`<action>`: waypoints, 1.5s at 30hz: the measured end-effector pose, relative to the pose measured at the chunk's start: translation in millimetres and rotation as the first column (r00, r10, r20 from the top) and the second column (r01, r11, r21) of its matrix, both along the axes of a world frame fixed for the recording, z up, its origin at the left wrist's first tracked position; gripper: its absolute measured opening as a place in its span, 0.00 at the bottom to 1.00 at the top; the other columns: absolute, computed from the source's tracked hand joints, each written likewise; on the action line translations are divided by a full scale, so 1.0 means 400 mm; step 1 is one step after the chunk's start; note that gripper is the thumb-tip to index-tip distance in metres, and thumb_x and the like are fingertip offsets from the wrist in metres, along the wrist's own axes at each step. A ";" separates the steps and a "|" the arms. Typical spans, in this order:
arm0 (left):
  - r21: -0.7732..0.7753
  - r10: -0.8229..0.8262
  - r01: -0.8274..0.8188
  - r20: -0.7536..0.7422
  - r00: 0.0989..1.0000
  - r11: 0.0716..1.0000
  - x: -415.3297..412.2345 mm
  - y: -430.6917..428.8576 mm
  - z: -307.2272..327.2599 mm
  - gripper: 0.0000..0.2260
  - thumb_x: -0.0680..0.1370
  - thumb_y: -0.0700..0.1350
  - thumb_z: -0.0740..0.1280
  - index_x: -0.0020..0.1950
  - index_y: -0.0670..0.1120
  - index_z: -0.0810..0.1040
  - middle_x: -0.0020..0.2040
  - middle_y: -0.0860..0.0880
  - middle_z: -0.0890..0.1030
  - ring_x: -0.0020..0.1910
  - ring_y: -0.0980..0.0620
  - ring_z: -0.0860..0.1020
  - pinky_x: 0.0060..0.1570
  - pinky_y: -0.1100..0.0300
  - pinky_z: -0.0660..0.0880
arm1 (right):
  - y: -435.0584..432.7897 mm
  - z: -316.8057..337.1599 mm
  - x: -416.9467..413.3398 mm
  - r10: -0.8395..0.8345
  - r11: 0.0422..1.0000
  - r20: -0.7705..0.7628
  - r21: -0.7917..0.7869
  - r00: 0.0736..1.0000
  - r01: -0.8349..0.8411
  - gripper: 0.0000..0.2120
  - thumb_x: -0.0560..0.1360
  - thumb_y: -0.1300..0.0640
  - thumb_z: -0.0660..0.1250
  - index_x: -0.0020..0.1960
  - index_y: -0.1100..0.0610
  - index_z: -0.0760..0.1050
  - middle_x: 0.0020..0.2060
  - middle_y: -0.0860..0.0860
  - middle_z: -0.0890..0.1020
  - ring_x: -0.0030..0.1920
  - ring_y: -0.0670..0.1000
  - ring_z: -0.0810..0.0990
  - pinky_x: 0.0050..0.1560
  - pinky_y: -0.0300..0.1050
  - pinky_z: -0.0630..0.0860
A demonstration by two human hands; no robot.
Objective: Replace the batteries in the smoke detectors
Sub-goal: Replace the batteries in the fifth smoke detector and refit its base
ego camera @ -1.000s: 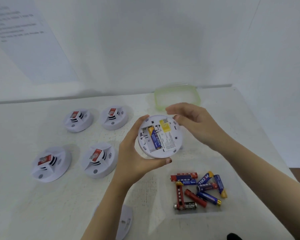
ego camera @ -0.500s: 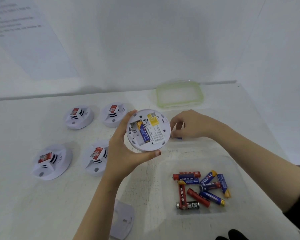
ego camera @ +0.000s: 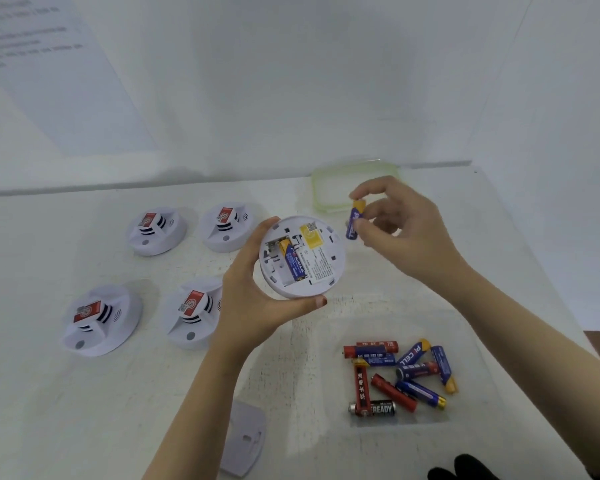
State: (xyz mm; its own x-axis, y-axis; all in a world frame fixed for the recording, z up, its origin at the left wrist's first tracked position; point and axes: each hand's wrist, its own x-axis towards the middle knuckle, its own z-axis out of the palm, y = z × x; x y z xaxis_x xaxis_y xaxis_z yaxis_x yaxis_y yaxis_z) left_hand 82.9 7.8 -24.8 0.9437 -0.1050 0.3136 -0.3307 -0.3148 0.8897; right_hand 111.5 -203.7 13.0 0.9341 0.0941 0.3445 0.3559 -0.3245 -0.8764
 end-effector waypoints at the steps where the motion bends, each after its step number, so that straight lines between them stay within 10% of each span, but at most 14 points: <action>1: 0.001 -0.006 0.006 0.001 1.000 1.000 0.000 -0.004 0.001 0.44 0.57 0.55 0.79 0.70 0.47 0.67 0.61 0.66 0.76 0.62 0.66 0.73 0.56 0.73 0.72 | 0.007 0.011 -0.018 -0.021 0.998 0.081 0.054 0.997 0.017 0.11 0.72 0.65 0.68 0.51 0.53 0.74 0.32 0.43 0.82 0.30 0.50 0.78 0.35 0.47 0.74; 14: -0.059 -0.113 0.113 -0.003 0.994 0.992 -0.017 -0.052 0.006 0.39 0.59 0.26 0.78 0.64 0.47 0.68 0.57 0.52 0.78 0.54 0.68 0.78 0.50 0.75 0.73 | 0.067 -0.031 -0.110 0.208 0.905 0.590 -0.420 0.780 0.076 0.06 0.73 0.64 0.67 0.45 0.59 0.82 0.46 0.51 0.85 0.53 0.51 0.81 0.54 0.44 0.76; 18: -0.065 -0.117 0.116 -0.016 0.993 0.991 -0.019 -0.037 0.002 0.41 0.60 0.37 0.82 0.68 0.44 0.68 0.57 0.56 0.81 0.57 0.62 0.79 0.53 0.72 0.74 | 0.063 -0.042 -0.121 0.268 0.887 0.553 -0.462 0.789 0.023 0.08 0.75 0.56 0.68 0.50 0.58 0.83 0.51 0.51 0.84 0.57 0.49 0.79 0.61 0.43 0.73; 23: -0.063 -0.151 0.151 0.003 0.989 0.987 -0.039 -0.049 0.008 0.39 0.60 0.26 0.78 0.66 0.43 0.67 0.56 0.51 0.79 0.53 0.64 0.80 0.49 0.73 0.74 | 0.062 -0.040 -0.125 0.187 0.903 0.479 -0.428 0.858 0.043 0.10 0.74 0.53 0.67 0.53 0.50 0.82 0.64 0.53 0.76 0.66 0.53 0.71 0.64 0.52 0.67; 30: 0.003 -0.161 0.161 0.046 0.986 0.987 -0.056 -0.045 0.040 0.43 0.59 0.47 0.81 0.71 0.42 0.66 0.63 0.59 0.77 0.61 0.58 0.78 0.55 0.67 0.76 | 0.060 -0.010 -0.158 0.097 0.963 0.000 -0.253 0.995 -0.094 0.20 0.68 0.37 0.66 0.58 0.25 0.68 0.77 0.42 0.46 0.76 0.42 0.49 0.73 0.51 0.56; 35: 0.005 -0.156 0.156 0.060 0.986 0.988 -0.068 -0.037 0.041 0.46 0.58 0.45 0.81 0.72 0.40 0.65 0.64 0.49 0.77 0.61 0.55 0.78 0.56 0.64 0.76 | 0.059 0.000 -0.172 0.115 0.987 -0.086 -0.103 0.990 -0.123 0.25 0.70 0.51 0.73 0.63 0.36 0.71 0.75 0.40 0.56 0.68 0.30 0.58 0.61 0.24 0.64; 45: -0.006 -0.098 0.098 0.054 0.994 0.995 -0.100 -0.034 0.034 0.42 0.58 0.35 0.82 0.68 0.43 0.68 0.59 0.62 0.78 0.57 0.62 0.79 0.53 0.70 0.75 | 0.093 -0.012 -0.191 0.106 0.994 -0.068 0.026 0.992 -0.105 0.28 0.67 0.53 0.74 0.65 0.46 0.72 0.65 0.43 0.67 0.64 0.35 0.66 0.54 0.27 0.72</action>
